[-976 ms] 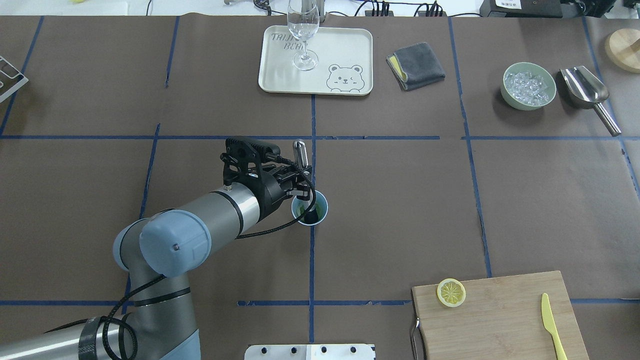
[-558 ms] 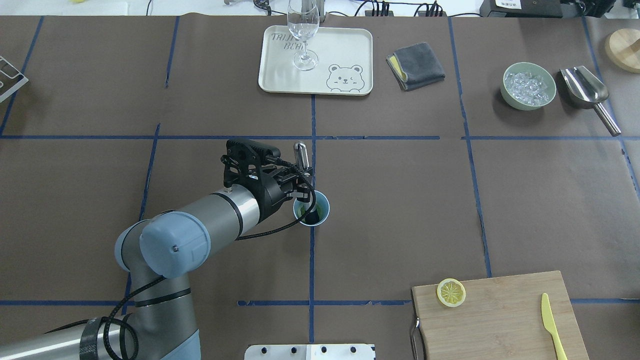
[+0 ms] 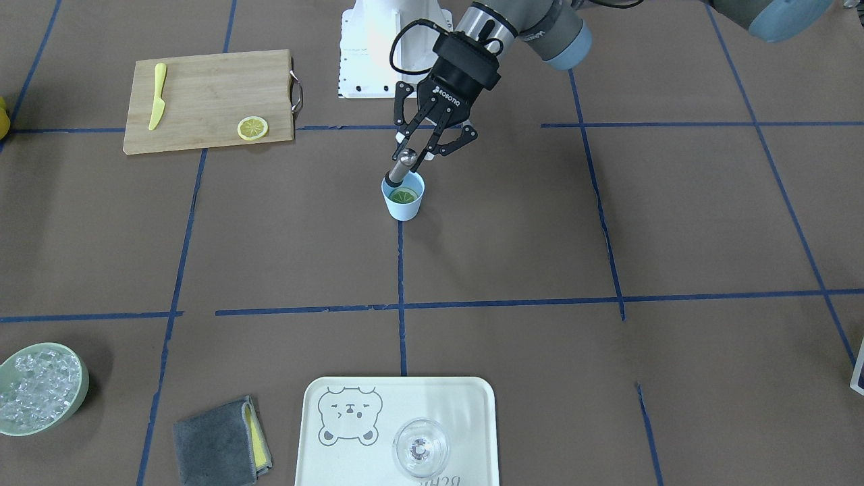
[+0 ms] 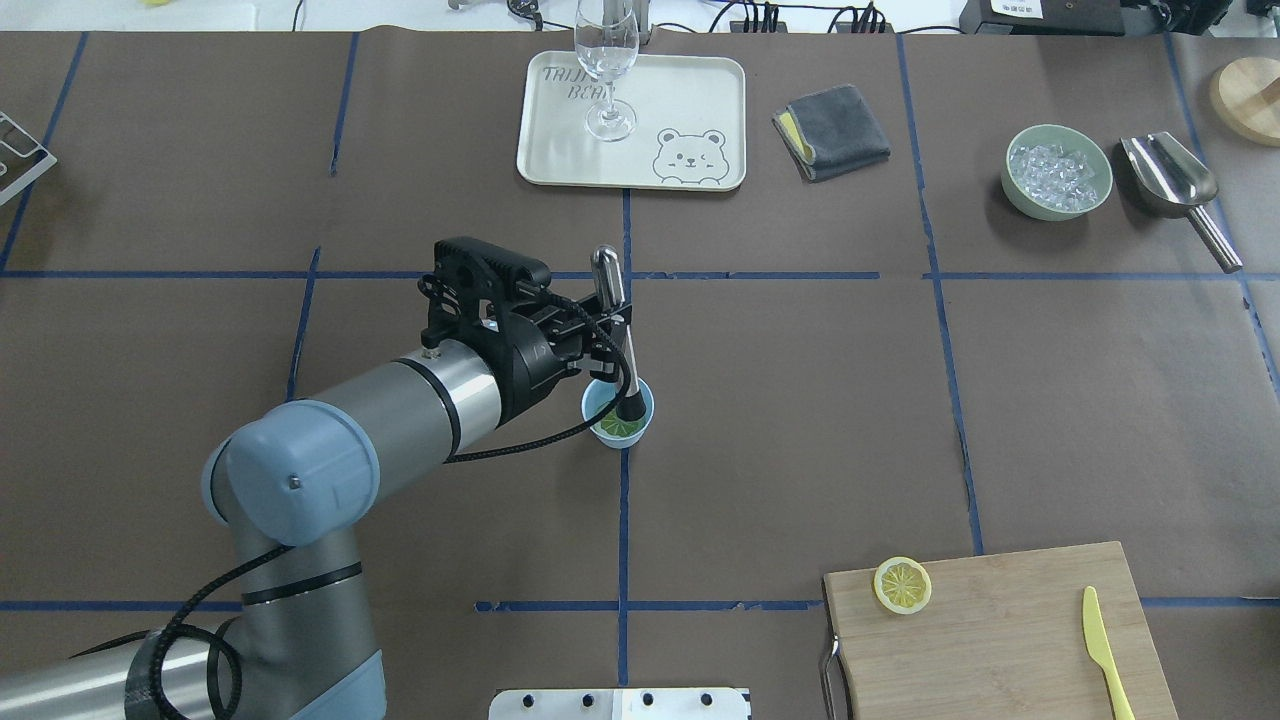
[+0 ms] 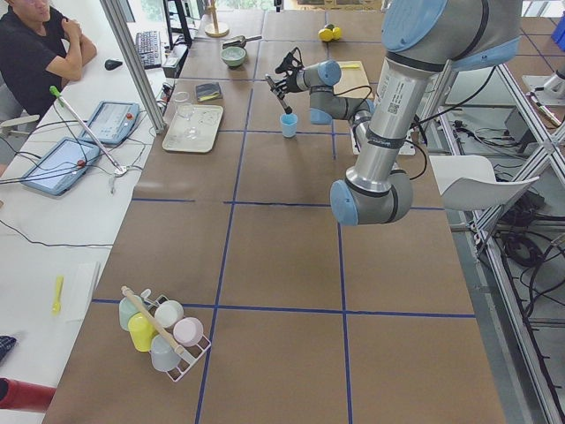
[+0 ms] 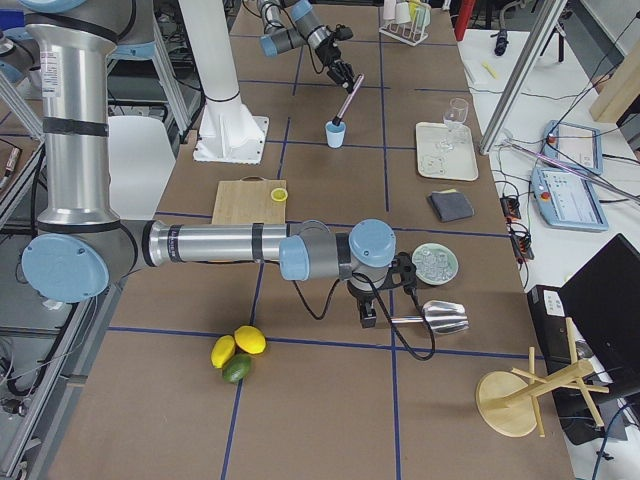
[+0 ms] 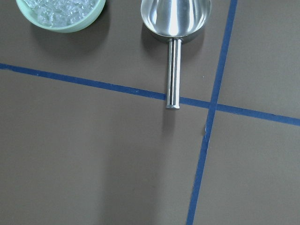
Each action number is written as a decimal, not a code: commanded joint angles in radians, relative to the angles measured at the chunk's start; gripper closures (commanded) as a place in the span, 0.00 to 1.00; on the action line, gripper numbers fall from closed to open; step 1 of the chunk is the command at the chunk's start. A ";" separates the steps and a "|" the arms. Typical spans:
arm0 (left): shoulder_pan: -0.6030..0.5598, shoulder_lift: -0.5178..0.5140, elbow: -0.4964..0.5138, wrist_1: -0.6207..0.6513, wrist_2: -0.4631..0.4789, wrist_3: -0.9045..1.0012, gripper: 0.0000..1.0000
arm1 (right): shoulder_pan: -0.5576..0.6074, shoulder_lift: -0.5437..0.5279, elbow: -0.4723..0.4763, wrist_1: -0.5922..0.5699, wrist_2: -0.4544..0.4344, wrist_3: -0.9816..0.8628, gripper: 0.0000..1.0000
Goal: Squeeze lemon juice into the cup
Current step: 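Raise the muddler out of the cup and carry it back, then set the muddler down on the table and open the left gripper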
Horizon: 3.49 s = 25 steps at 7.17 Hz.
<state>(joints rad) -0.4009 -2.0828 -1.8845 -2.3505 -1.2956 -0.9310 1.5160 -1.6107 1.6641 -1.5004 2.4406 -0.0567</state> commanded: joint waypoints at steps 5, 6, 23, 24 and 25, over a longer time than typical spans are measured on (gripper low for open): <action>-0.508 0.163 -0.140 0.164 -0.727 0.011 1.00 | 0.003 -0.035 0.065 -0.001 -0.002 0.009 0.00; -0.527 0.220 -0.157 0.190 -0.799 0.009 1.00 | 0.003 -0.038 0.069 0.000 -0.002 0.009 0.00; -0.521 0.264 0.269 0.959 -0.932 0.361 0.01 | 0.026 -0.061 0.060 0.012 -0.034 0.015 0.00; -0.521 0.265 0.265 0.959 -0.930 0.360 0.00 | 0.032 -0.061 0.060 0.012 -0.032 0.014 0.00; -0.523 0.263 0.262 0.959 -0.930 0.359 0.00 | 0.041 -0.063 0.060 0.012 -0.032 0.011 0.00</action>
<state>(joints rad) -0.9221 -1.8169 -1.6210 -1.3909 -2.2260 -0.5686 1.5479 -1.6725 1.7243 -1.4882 2.4078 -0.0431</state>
